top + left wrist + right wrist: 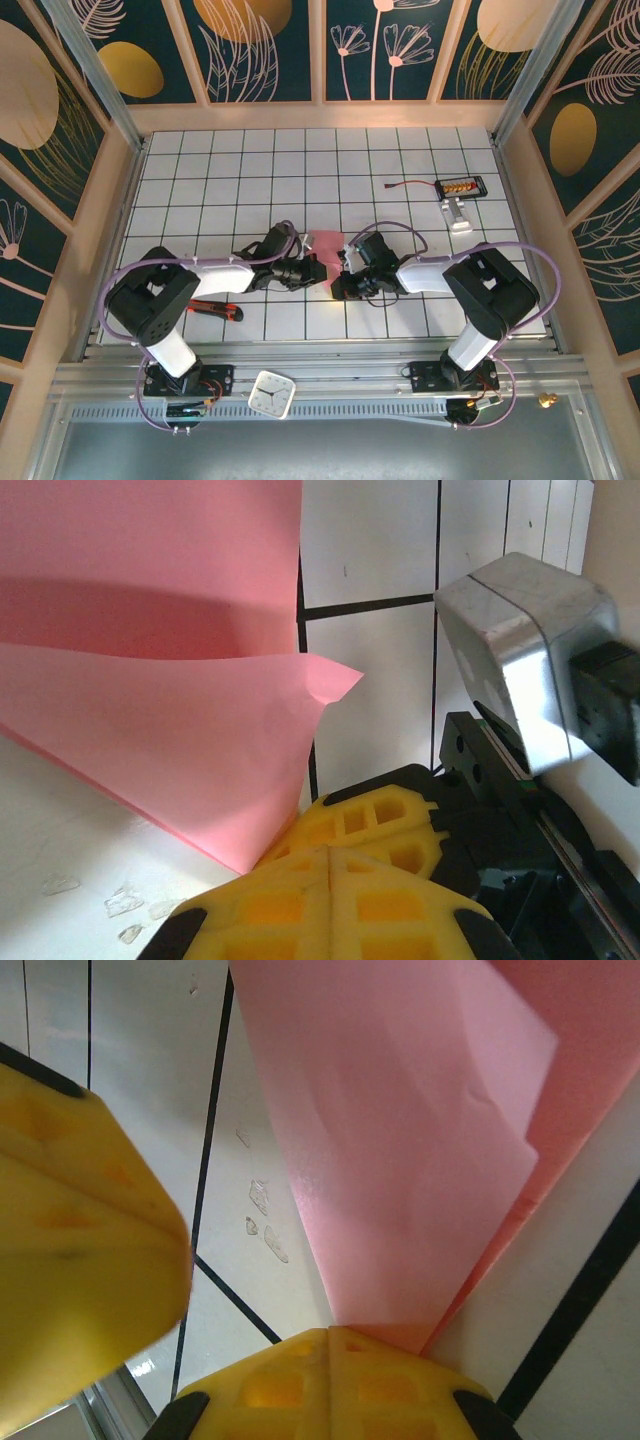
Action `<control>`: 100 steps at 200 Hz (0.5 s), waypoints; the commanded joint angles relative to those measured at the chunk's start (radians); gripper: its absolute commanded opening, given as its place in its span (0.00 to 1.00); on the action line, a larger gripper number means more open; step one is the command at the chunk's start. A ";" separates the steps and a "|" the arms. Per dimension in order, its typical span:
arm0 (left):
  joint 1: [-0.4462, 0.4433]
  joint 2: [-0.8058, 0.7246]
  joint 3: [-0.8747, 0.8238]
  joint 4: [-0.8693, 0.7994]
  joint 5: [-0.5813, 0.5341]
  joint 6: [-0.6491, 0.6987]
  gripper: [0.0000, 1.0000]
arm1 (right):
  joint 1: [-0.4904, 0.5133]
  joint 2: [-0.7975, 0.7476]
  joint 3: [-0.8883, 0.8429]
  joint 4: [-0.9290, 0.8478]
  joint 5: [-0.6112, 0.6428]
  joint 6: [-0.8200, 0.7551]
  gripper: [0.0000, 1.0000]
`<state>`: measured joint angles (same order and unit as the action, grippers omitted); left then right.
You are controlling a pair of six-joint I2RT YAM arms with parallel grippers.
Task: Fold a paper plane with a square sheet of paper (pick it up from the middle)
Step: Third fold the triangle at the center of the table.
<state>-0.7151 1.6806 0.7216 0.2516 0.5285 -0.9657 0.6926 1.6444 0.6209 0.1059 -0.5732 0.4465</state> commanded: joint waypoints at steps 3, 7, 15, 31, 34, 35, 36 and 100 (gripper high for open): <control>-0.004 0.028 -0.014 0.070 0.035 -0.064 0.00 | -0.002 0.028 -0.049 -0.147 0.075 -0.002 0.00; -0.004 0.028 -0.014 0.072 0.036 -0.066 0.00 | -0.001 0.027 -0.049 -0.147 0.075 -0.002 0.00; -0.003 0.027 -0.016 0.071 0.033 -0.072 0.00 | -0.002 0.029 -0.049 -0.146 0.075 -0.002 0.00; -0.004 0.060 -0.021 0.075 0.026 -0.079 0.00 | -0.002 0.031 -0.045 -0.144 0.073 -0.003 0.00; -0.004 0.063 -0.021 0.076 0.026 -0.080 0.00 | -0.001 0.032 -0.045 -0.143 0.073 -0.003 0.00; -0.004 0.064 -0.021 0.076 0.027 -0.080 0.00 | -0.002 0.033 -0.045 -0.144 0.073 -0.003 0.00; -0.004 0.065 -0.020 0.077 0.027 -0.082 0.00 | -0.001 0.033 -0.044 -0.145 0.073 -0.003 0.00; -0.003 0.119 -0.022 0.102 0.040 -0.103 0.00 | -0.001 0.037 -0.037 -0.146 0.072 -0.008 0.00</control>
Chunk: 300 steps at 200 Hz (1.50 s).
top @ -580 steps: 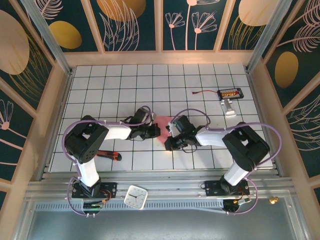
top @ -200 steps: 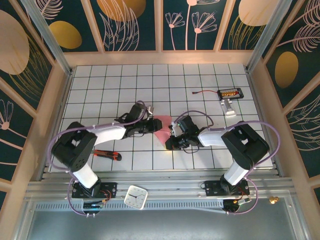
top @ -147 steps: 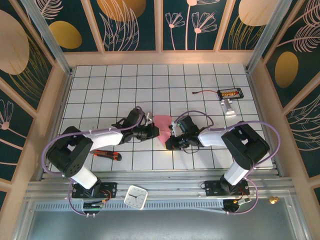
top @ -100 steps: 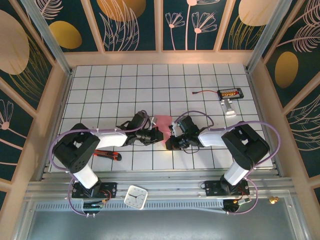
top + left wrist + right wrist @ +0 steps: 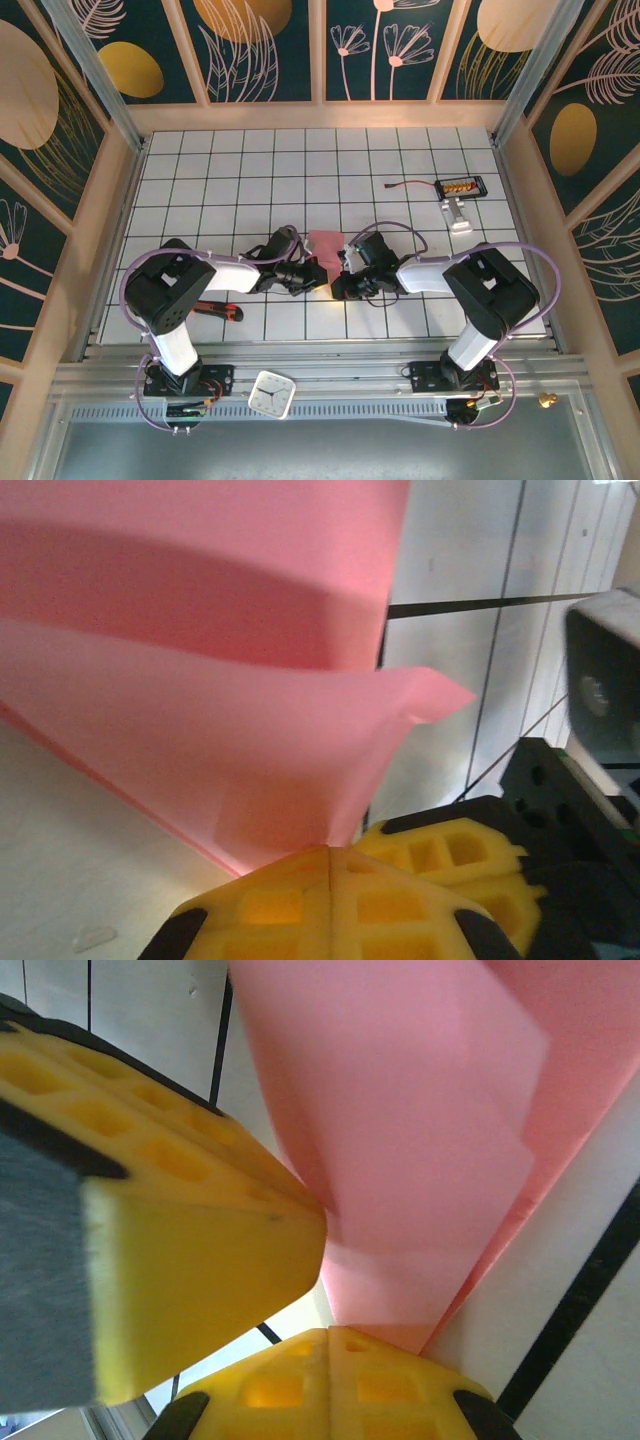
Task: Fold a paper plane with a square sheet of paper (pick it up from the middle)
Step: Third fold the triangle at the center of the table.
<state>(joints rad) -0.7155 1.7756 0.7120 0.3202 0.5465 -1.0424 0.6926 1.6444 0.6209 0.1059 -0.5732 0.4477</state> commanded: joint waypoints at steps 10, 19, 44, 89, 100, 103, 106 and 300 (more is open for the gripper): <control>-0.004 0.031 -0.012 0.035 0.020 -0.028 0.00 | -0.001 0.040 -0.034 -0.148 0.073 -0.010 0.00; -0.003 0.039 -0.010 0.033 0.020 -0.029 0.00 | 0.000 0.039 -0.031 -0.150 0.073 -0.011 0.00; 0.000 0.052 -0.011 0.022 -0.007 -0.025 0.00 | -0.002 0.039 -0.030 -0.157 0.075 -0.013 0.00; 0.027 0.054 -0.016 -0.009 -0.064 0.006 0.00 | 0.000 0.043 -0.037 -0.169 0.075 -0.015 0.00; 0.036 0.056 -0.014 -0.019 -0.075 0.015 0.00 | 0.000 0.044 -0.038 -0.169 0.074 -0.016 0.00; 0.039 0.056 -0.014 -0.020 -0.077 0.019 0.00 | -0.002 0.045 -0.038 -0.171 0.075 -0.016 0.00; 0.042 0.057 -0.014 -0.021 -0.078 0.020 0.00 | -0.001 0.045 -0.038 -0.172 0.075 -0.016 0.00; 0.235 0.126 0.050 -0.101 -0.177 0.180 0.00 | 0.001 0.046 -0.041 -0.197 0.076 -0.032 0.00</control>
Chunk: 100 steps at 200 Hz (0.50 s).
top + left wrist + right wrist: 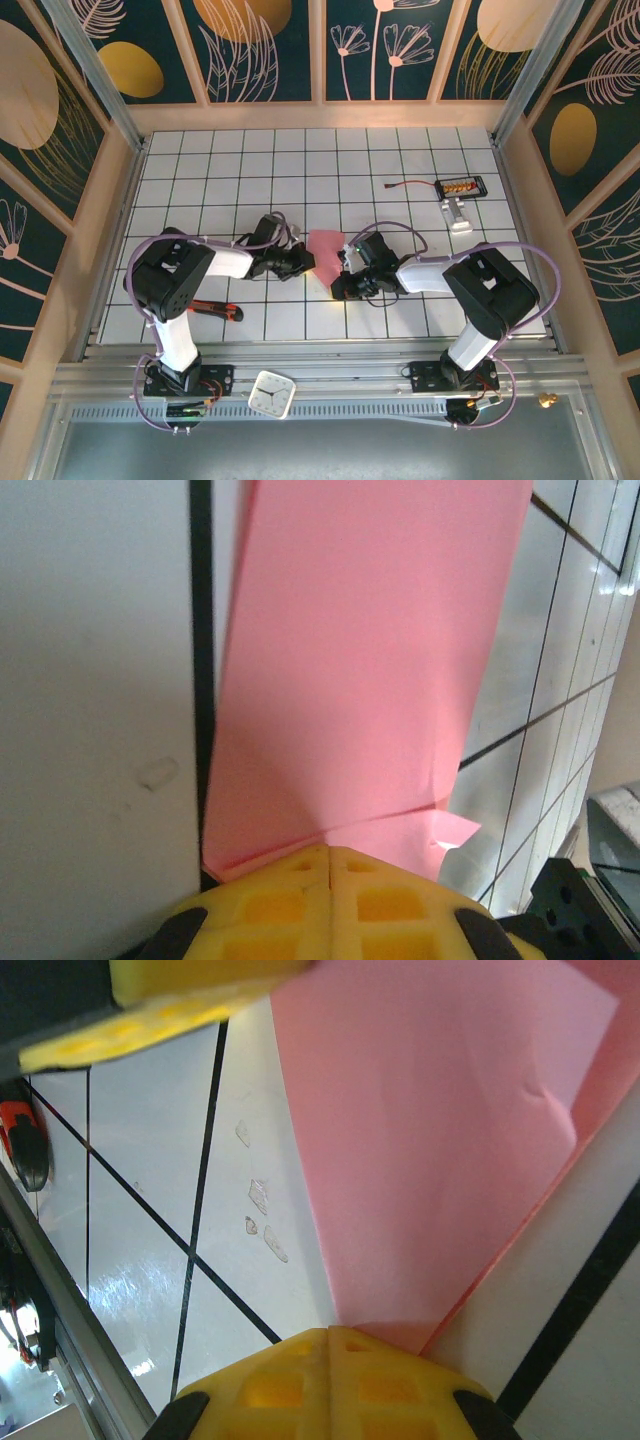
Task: Fold a paper plane with a square sheet of paper (pick it up from the middle)
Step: Third fold the triangle at the center of the table.
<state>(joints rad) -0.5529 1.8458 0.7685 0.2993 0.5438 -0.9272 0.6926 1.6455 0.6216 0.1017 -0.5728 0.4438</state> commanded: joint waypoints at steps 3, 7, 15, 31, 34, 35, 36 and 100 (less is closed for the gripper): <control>0.077 0.056 -0.006 -0.080 -0.175 0.066 0.00 | 0.001 0.045 -0.043 -0.192 0.076 -0.027 0.00; 0.084 0.054 -0.008 -0.082 -0.180 0.070 0.00 | 0.001 0.046 -0.043 -0.193 0.076 -0.028 0.00; 0.095 0.050 -0.009 -0.085 -0.189 0.077 0.00 | 0.001 0.046 -0.045 -0.192 0.076 -0.028 0.00; 0.113 0.039 -0.003 -0.094 -0.199 0.090 0.00 | 0.000 0.045 -0.046 -0.188 0.074 -0.027 0.00; 0.116 0.037 0.000 -0.096 -0.198 0.091 0.00 | 0.001 0.046 -0.046 -0.189 0.074 -0.027 0.00; 0.117 0.036 0.001 -0.096 -0.197 0.092 0.00 | 0.001 0.046 -0.046 -0.189 0.074 -0.027 0.00; 0.118 0.036 0.001 -0.097 -0.197 0.092 0.00 | 0.001 0.046 -0.046 -0.189 0.074 -0.027 0.00; 0.053 -0.175 -0.045 -0.030 -0.118 0.028 0.00 | 0.001 0.053 -0.036 -0.187 0.076 -0.025 0.00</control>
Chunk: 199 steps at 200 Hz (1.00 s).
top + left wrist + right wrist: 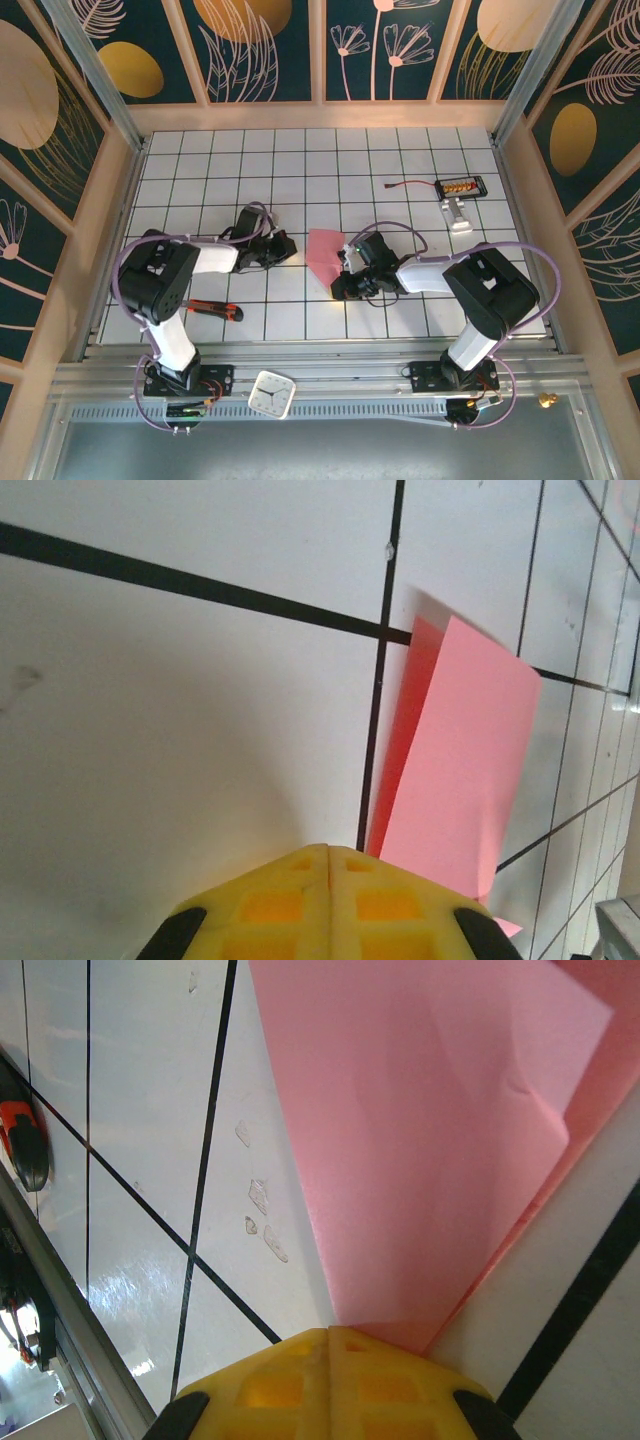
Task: Fold a paper plane with a square sheet of paper (pick it up from the middle)
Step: Third fold the triangle at the center of the table.
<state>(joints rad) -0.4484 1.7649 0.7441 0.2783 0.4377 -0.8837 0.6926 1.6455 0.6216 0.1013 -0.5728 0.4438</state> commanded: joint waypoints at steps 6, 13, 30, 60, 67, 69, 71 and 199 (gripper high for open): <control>-0.073 -0.103 -0.024 -0.009 -0.005 -0.023 0.00 | 0.001 0.053 -0.035 -0.187 0.076 -0.025 0.00; -0.097 -0.112 -0.025 -0.006 0.002 -0.036 0.01 | 0.001 0.055 -0.034 -0.188 0.076 -0.026 0.00; -0.147 -0.113 -0.035 0.025 0.023 -0.076 0.00 | 0.000 0.054 -0.033 -0.190 0.079 -0.028 0.00; -0.207 -0.075 -0.046 0.083 0.053 -0.130 0.00 | -0.001 0.056 -0.034 -0.186 0.079 -0.027 0.00; -0.217 -0.063 -0.046 0.096 0.063 -0.142 0.00 | 0.000 0.056 -0.035 -0.187 0.080 -0.027 0.00; -0.219 -0.060 -0.046 0.100 0.067 -0.144 0.00 | -0.001 0.055 -0.035 -0.187 0.080 -0.027 0.00; -0.224 -0.058 -0.047 0.104 0.068 -0.148 0.00 | -0.001 0.055 -0.035 -0.187 0.080 -0.028 0.00; -0.258 0.079 -0.021 -0.010 -0.050 -0.137 0.00 | 0.000 0.056 -0.039 -0.195 0.080 -0.034 0.00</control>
<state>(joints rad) -0.7136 1.7966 0.6998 0.3515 0.4816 -1.0523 0.6926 1.6485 0.6285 0.0906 -0.5732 0.4427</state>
